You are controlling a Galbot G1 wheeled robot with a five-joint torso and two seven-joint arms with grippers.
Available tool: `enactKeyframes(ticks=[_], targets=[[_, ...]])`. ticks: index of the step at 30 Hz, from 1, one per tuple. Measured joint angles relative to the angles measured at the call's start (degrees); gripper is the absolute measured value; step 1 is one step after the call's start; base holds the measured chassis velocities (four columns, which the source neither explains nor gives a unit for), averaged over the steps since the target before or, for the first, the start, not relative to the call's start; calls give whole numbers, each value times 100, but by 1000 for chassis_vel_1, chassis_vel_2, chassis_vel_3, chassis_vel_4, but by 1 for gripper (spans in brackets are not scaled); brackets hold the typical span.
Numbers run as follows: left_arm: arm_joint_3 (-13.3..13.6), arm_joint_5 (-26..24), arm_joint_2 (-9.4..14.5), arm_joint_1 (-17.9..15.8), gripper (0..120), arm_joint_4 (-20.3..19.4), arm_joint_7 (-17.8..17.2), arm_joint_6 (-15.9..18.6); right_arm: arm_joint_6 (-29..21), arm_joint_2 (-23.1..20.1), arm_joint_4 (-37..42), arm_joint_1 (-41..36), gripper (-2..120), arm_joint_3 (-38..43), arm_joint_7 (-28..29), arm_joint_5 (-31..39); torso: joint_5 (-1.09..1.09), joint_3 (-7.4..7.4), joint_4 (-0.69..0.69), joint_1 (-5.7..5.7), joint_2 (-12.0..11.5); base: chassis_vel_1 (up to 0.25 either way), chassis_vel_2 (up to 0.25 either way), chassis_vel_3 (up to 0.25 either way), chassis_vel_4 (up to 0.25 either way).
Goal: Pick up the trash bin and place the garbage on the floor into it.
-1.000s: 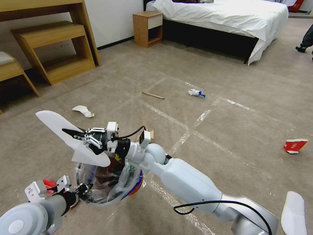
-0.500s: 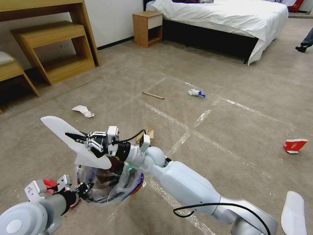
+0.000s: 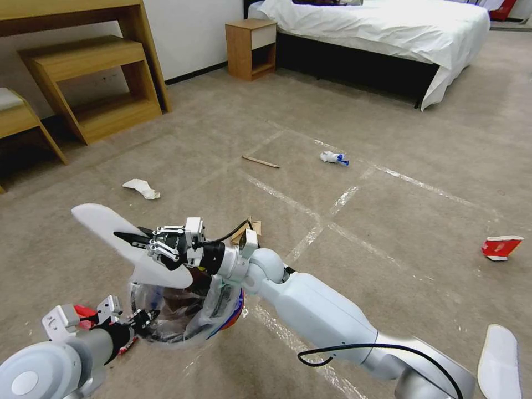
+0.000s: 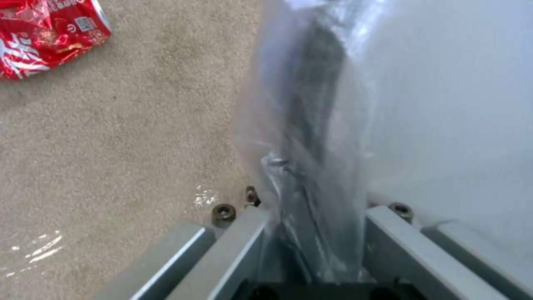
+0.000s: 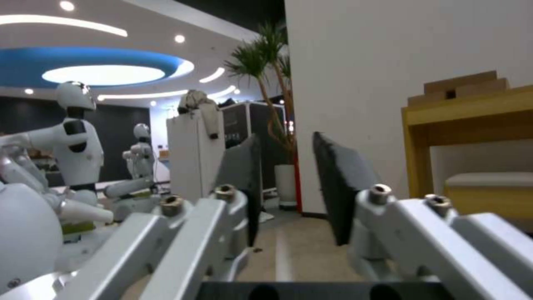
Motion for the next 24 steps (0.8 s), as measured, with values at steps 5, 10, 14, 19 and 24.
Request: enactKeyframes(ticks=[5,10,14,19,24], targets=[[-12,-53,8,-7,0,-4,-30,0,-9,0,2,32,48,-1,87,-34,0,0,0,0,0,0,0,0,0],[-16,-57,18,-33,0,26,-37,-2,-21,-2,23,55,66,-8,94,-36,0,0,0,0,0,0,0,0,0],[-16,-60,19,-50,0,41,-42,-4,-31,1,35,82,83,-14,104,-32,0,0,0,0,0,0,0,0,0],[-19,-61,21,-52,0,59,-45,-5,-31,-19,102,122,95,-15,177,-23,0,0,0,0,0,0,0,0,0],[-50,-77,51,-51,0,76,-56,-8,-63,-137,412,250,100,207,424,77,1,0,1,0,0,0,0,0,0]])
